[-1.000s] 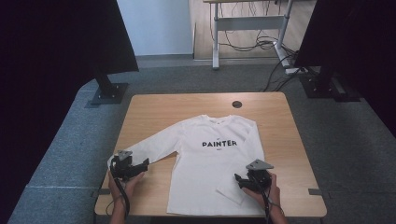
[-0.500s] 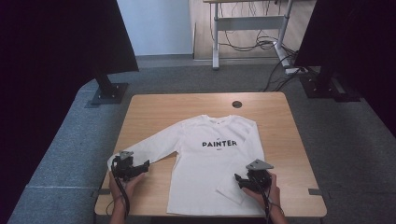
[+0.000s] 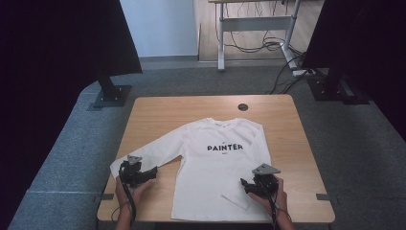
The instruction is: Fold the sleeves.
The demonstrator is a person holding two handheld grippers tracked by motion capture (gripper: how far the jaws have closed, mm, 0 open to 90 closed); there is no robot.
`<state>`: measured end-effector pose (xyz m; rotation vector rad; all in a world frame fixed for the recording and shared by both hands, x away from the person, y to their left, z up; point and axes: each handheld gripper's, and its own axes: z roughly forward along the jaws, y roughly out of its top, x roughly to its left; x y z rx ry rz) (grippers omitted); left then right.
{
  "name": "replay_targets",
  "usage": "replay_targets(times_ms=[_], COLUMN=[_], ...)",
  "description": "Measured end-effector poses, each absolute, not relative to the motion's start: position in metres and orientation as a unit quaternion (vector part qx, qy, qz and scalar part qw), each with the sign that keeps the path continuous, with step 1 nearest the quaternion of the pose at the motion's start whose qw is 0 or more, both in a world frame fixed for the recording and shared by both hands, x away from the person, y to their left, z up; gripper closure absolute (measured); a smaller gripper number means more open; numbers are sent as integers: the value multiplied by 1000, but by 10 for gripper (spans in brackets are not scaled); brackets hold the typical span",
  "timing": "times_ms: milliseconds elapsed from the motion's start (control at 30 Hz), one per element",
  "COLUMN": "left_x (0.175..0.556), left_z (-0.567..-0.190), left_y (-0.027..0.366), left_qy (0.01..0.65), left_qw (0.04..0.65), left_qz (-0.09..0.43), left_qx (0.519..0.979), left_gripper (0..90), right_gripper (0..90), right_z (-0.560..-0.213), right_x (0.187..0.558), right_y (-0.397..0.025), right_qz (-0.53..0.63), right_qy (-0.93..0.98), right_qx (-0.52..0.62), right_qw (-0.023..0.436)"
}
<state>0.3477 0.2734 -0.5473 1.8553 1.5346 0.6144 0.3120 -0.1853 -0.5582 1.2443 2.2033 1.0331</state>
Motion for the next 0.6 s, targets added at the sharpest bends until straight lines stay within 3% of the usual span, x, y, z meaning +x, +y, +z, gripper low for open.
replay_targets(times_ms=[600], left_x=[333], left_z=[-547], left_y=[249], left_qy=[581], left_qw=[329], left_qz=[222], left_qx=[711], left_gripper=[205], right_gripper=[301], right_z=[-558], right_x=[312], right_y=[-185], right_qz=[369], right_qy=[788], right_qx=[448], right_qw=[204])
